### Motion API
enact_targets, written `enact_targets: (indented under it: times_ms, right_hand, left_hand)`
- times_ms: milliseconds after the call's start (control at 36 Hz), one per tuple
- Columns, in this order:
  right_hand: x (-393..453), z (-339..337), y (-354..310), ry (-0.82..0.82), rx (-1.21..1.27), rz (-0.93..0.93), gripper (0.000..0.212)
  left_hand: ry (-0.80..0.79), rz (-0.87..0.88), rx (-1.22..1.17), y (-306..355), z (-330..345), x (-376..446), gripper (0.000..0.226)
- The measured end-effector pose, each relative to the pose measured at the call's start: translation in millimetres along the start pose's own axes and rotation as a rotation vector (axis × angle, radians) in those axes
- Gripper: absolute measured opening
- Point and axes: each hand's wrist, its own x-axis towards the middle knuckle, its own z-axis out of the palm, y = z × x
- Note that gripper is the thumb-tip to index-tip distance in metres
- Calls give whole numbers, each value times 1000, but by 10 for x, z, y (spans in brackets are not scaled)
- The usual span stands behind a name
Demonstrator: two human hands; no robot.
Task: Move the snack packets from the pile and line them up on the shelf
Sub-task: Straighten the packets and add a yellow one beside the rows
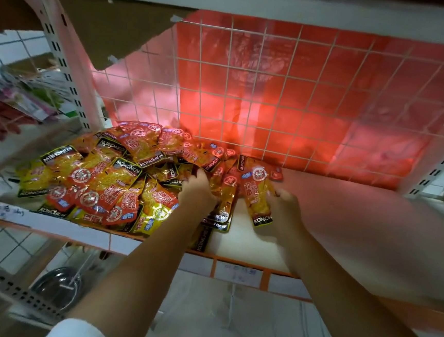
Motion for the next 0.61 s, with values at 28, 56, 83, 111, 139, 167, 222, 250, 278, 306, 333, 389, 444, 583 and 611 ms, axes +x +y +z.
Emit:
enact_targets:
  times_ms: [28,56,83,111,139,167,222,250,278,306,333,389,444,583,611]
  right_hand:
    - [-33,-11,18,-10,43,27,18]
    - [-74,-18,36,-14,81,53,20]
    - [-109,-22,54,-16,113,79,22]
    - [-146,-22,72,-19,137,99,22]
    - [-180,-24,87,-24,151,111,22]
    - [-210,-25,99,-27,155,117,21]
    - [-255,-32,117,-21,134,107,21]
    - [-268,-40,124,-12,112,91,20]
    - [-290,-49,121,-8,87,74,18]
    - [-307,-59,128,-6,62,53,17]
    - [-325,-71,138,-3,43,35,17]
    - [-350,-97,178,-6,50,30,16]
    - [-380,-123,219,-19,98,51,14]
    - [-423,-159,249,-36,217,100,18]
    - [-427,-178,248,-39,250,100,20]
  left_hand:
    - [-8,-5,18,-6,-7,-7,82]
    - [-20,-13,44,-13,-18,-17,83]
    - [-36,-28,71,-22,-24,-25,83]
    - [-49,-39,100,-26,-30,-41,82]
    - [-52,-43,130,-30,-27,-56,80]
    - [-48,-40,156,-32,-25,-72,80]
    - [-29,-45,175,-49,-21,-90,83]
    - [-29,-56,166,-64,-13,-88,85]
    - [-30,-66,150,-72,-16,-101,86]
    - [-24,-66,119,-96,0,-107,86]
    - [-2,-52,66,-123,20,-123,82]
    - [62,0,-82,-183,76,-180,69]
    - [105,47,-224,-237,117,-262,61]
    - [94,98,-473,-237,75,-424,29]
    - [92,121,-546,-206,54,-465,25]
